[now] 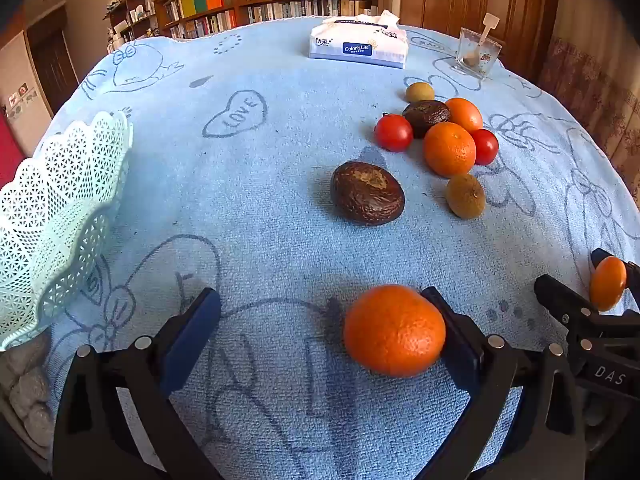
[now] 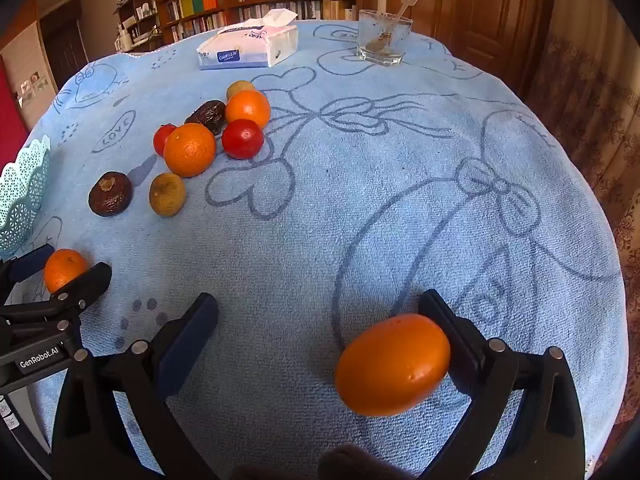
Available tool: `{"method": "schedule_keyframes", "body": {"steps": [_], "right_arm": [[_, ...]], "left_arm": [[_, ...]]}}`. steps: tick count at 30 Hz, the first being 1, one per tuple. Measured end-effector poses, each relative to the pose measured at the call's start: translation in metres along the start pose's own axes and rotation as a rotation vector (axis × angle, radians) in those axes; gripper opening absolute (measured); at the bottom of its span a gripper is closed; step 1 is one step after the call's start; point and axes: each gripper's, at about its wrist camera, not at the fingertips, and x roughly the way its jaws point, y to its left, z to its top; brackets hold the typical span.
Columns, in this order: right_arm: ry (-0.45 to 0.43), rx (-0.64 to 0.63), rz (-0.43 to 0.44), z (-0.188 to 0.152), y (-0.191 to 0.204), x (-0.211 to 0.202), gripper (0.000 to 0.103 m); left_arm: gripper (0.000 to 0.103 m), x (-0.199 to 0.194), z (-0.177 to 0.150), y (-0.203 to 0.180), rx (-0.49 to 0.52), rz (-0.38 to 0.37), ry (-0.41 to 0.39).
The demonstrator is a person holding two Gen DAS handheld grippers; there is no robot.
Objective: Organize fruits
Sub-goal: 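Close the left gripper on a tangerine while the right gripper closes on an oval orange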
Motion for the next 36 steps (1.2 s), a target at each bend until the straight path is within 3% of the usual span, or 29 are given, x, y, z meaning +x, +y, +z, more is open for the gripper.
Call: {"method": "schedule_keyframes", "body": {"steps": [36], "right_arm": [[0.001, -0.002, -0.006, 0.0, -0.0006, 0.0, 0.098]], "left_arm": [[0.101, 0.0, 0.0012, -0.0024, 0.001, 0.008, 0.001]]}}
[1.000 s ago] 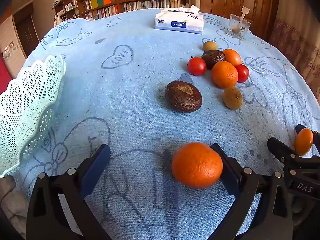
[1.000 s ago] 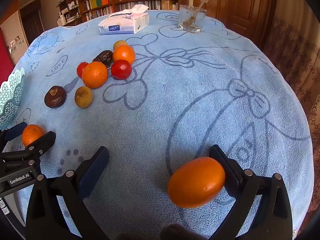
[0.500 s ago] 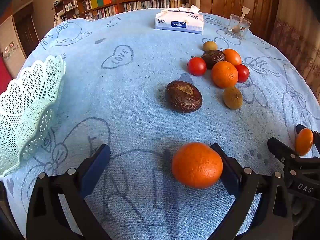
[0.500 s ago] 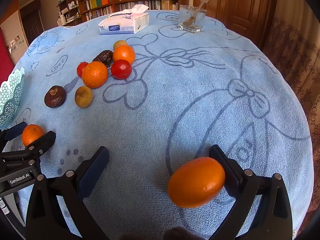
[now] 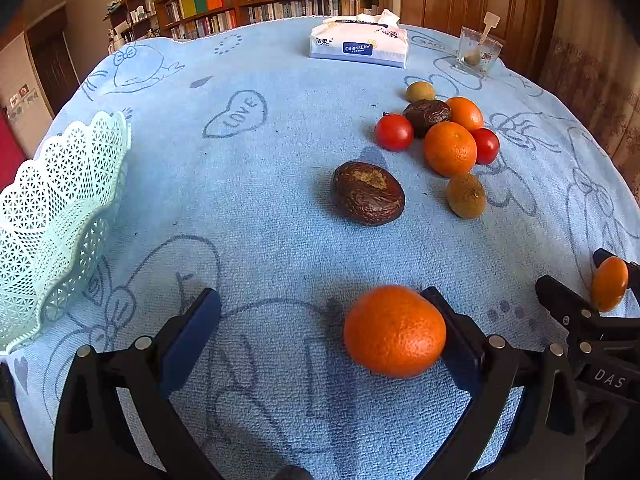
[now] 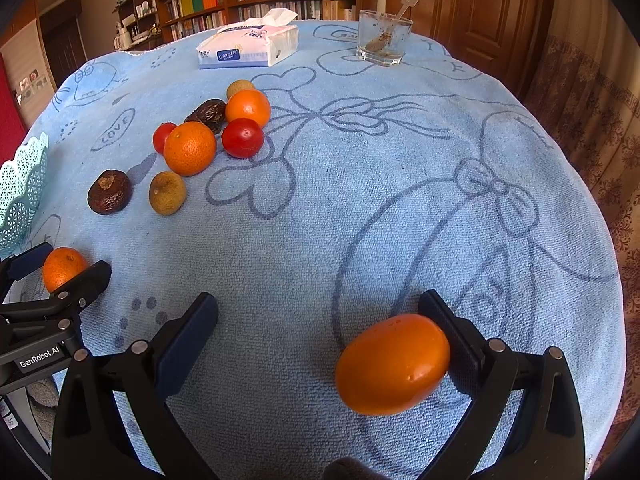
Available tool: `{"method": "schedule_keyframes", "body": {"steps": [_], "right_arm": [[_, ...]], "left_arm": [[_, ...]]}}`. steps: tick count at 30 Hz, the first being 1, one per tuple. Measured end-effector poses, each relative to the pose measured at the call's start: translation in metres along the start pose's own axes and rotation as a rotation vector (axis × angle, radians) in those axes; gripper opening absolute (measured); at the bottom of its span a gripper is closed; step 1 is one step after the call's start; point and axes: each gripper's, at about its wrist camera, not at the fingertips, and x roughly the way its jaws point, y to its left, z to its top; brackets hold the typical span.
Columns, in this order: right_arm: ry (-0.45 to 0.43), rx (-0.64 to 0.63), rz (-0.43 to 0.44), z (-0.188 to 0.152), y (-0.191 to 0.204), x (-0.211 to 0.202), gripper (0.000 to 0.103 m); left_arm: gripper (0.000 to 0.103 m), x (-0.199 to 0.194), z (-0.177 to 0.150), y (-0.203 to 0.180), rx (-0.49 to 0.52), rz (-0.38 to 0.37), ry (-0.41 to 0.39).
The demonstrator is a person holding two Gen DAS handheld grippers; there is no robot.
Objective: Organize fruits
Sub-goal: 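Close the left gripper on a tangerine while the right gripper closes on an oval orange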
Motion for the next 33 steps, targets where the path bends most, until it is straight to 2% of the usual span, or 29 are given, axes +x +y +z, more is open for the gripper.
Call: {"method": "schedule_keyframes", "body": {"steps": [33], "right_arm": [[0.014, -0.004, -0.001, -0.0009, -0.0003, -0.0007, 0.098]], "left_arm": [[0.101, -0.0077, -0.0073, -0.0027, 0.001, -0.001, 0.016]]}}
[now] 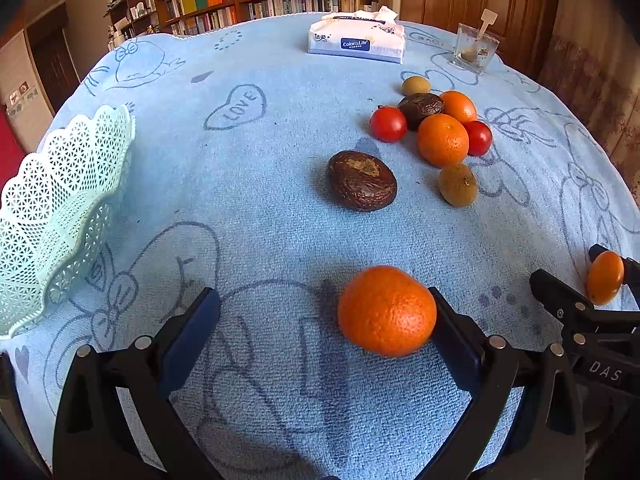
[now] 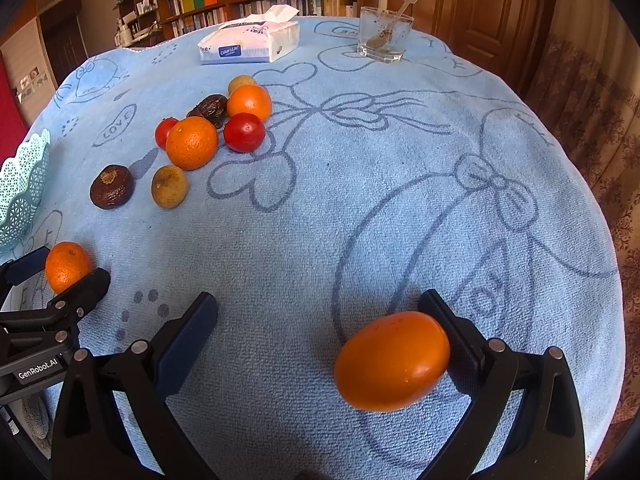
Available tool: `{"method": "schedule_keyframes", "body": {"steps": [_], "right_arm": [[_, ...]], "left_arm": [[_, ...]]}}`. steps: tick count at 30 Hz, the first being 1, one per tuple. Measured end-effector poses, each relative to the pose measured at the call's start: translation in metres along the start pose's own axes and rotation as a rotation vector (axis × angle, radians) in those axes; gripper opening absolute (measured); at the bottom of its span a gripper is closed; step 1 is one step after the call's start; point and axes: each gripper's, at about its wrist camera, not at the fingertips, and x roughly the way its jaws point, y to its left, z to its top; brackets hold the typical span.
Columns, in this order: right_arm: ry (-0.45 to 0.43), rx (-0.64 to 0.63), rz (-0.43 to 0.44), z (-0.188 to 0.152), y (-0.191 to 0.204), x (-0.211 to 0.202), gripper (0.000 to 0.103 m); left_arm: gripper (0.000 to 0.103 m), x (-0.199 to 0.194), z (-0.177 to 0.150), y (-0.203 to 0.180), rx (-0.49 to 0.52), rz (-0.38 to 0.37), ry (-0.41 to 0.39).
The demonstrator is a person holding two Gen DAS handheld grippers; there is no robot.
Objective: Organize fruits
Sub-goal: 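Close the left gripper on a tangerine while the right gripper closes on an oval orange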
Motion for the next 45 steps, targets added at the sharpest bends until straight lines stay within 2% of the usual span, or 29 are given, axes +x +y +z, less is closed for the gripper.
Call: {"method": "schedule_keyframes", "body": {"steps": [16, 45], "right_arm": [[0.012, -0.054, 0.044, -0.0077, -0.0012, -0.0068, 0.098], [0.003, -0.061, 0.039, -0.0053, -0.0016, -0.0062, 0.098]], "left_arm": [[0.101, -0.0033, -0.0039, -0.002, 0.003, 0.002, 0.001], [0.101, -0.0039, -0.0037, -0.0028, 0.002, -0.007, 0.012]]}}
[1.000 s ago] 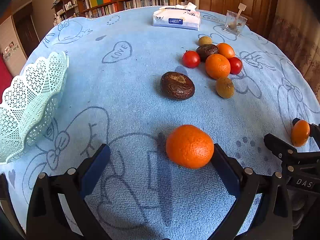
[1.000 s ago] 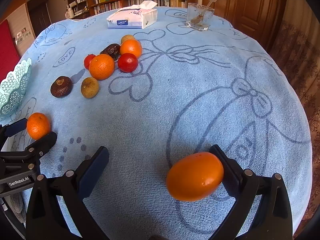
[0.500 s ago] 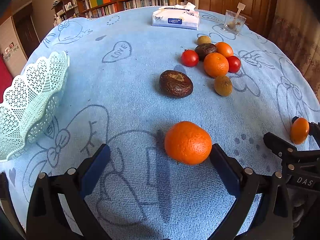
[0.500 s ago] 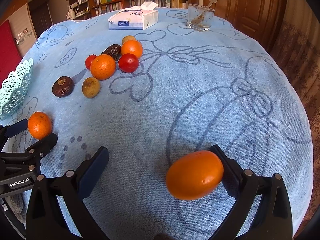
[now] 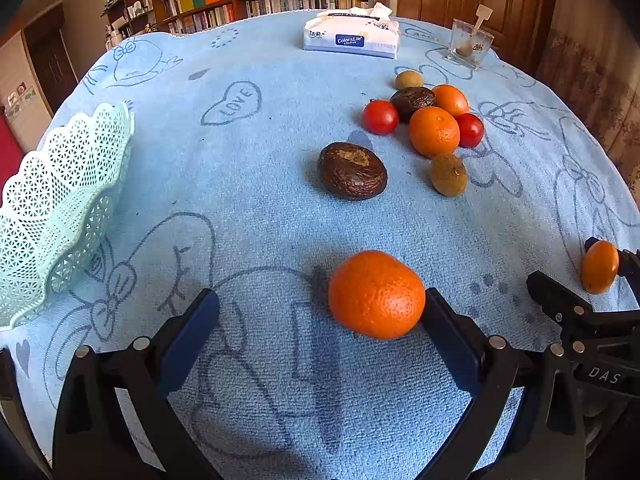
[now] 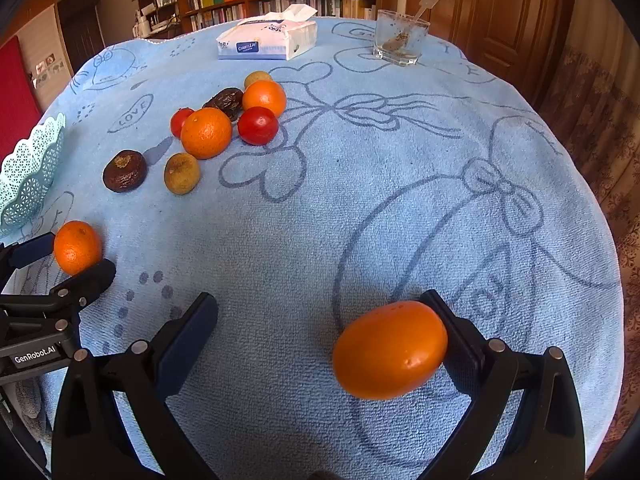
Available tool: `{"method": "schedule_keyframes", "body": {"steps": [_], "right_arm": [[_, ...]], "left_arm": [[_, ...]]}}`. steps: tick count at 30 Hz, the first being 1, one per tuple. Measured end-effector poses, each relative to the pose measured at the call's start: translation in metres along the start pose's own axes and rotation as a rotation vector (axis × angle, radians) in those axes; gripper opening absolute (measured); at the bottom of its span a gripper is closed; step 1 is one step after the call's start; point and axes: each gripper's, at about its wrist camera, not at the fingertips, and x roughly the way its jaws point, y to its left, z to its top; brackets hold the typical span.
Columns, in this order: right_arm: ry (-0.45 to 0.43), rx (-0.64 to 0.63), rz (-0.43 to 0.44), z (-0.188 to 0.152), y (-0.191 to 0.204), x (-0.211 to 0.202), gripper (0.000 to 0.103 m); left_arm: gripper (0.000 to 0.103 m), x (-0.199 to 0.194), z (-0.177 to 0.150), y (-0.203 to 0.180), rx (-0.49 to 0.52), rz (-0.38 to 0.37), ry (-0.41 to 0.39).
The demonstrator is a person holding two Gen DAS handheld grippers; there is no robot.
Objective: Organize fruits
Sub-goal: 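Close the left gripper on a tangerine while the right gripper closes on an oval orange, then carry the tangerine into the lattice basket with the left gripper and release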
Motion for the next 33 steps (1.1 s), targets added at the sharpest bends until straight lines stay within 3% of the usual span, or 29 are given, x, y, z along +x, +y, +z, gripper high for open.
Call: {"method": "schedule_keyframes", "body": {"steps": [3, 8, 14, 18, 23, 26, 30, 32, 33], "right_arm": [[0.0, 0.001, 0.002, 0.0, 0.0, 0.0, 0.098], [0.007, -0.014, 0.016, 0.0, -0.001, 0.001, 0.098], [0.0, -0.031, 0.11, -0.004, -0.015, -0.006, 0.098], [-0.02, 0.041, 0.166, -0.006, -0.032, -0.012, 0.098], [-0.041, 0.085, 0.139, -0.006, -0.038, -0.017, 0.097], [-0.051, 0.07, 0.092, -0.008, -0.033, -0.019, 0.088], [-0.051, 0.072, 0.031, -0.012, -0.031, -0.02, 0.055], [-0.052, 0.082, 0.01, -0.013, -0.033, -0.021, 0.044], [-0.05, 0.091, 0.011, -0.013, -0.035, -0.022, 0.044]], "left_arm": [[0.101, -0.003, 0.001, 0.004, -0.016, -0.028, -0.015], [0.069, -0.01, 0.002, 0.004, -0.012, -0.078, -0.05], [0.045, -0.017, 0.0, 0.001, 0.007, -0.145, -0.081], [0.041, -0.024, -0.001, 0.004, 0.011, -0.162, -0.108], [0.041, -0.024, -0.001, 0.012, -0.005, -0.186, -0.11], [0.041, -0.028, -0.002, 0.018, -0.013, -0.196, -0.121], [0.041, -0.036, 0.001, 0.031, -0.04, -0.194, -0.144], [0.041, -0.04, 0.003, 0.038, -0.056, -0.188, -0.157], [0.041, -0.042, 0.004, 0.042, -0.064, -0.185, -0.163]]}}
